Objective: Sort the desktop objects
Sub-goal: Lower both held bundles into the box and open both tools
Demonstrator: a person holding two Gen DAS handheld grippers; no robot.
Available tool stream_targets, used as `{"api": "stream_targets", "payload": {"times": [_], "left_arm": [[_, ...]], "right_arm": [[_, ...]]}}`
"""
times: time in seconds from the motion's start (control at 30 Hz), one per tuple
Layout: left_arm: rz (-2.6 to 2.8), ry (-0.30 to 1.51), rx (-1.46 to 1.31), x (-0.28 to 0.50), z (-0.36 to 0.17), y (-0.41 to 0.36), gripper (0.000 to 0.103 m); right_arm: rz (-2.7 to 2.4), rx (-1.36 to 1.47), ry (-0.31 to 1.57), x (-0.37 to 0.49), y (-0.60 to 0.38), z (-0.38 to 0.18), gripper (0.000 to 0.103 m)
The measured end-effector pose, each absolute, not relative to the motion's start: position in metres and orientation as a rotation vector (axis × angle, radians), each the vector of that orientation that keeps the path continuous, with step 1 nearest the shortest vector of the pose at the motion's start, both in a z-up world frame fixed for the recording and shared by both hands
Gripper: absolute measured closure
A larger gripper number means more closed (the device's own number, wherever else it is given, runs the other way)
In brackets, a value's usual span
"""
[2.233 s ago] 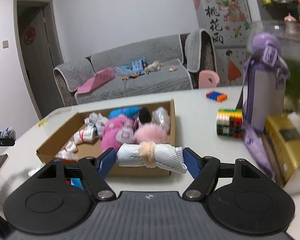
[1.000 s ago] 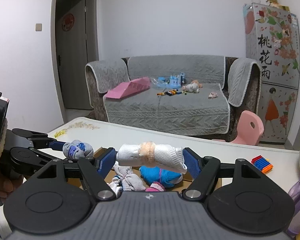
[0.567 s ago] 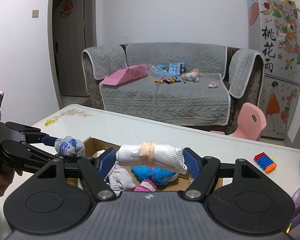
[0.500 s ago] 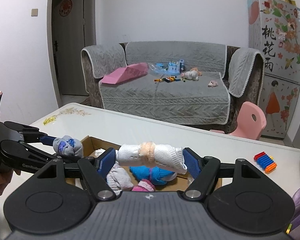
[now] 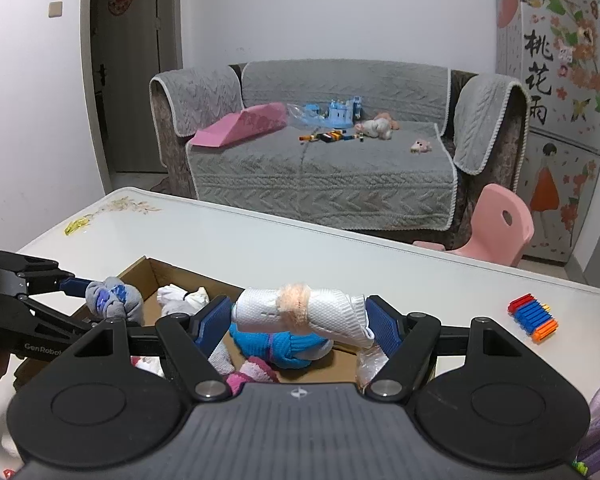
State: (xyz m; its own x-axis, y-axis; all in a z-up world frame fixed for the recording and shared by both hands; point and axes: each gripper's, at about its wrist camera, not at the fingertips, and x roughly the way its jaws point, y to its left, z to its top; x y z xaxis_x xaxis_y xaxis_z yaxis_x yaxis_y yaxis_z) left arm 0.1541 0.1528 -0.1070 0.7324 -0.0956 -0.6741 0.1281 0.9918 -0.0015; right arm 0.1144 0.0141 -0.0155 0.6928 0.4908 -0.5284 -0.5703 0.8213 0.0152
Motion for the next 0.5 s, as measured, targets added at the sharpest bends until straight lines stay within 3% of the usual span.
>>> {"api": "stream_targets", "payload": {"times": [0.5], "left_arm": [[-0.142,0.781,0.025,0.160,-0.119,0.159,0.032]], "right_arm": [[0.576,-0.208,0.630,0.138,0.015,-0.033,0.033]]}}
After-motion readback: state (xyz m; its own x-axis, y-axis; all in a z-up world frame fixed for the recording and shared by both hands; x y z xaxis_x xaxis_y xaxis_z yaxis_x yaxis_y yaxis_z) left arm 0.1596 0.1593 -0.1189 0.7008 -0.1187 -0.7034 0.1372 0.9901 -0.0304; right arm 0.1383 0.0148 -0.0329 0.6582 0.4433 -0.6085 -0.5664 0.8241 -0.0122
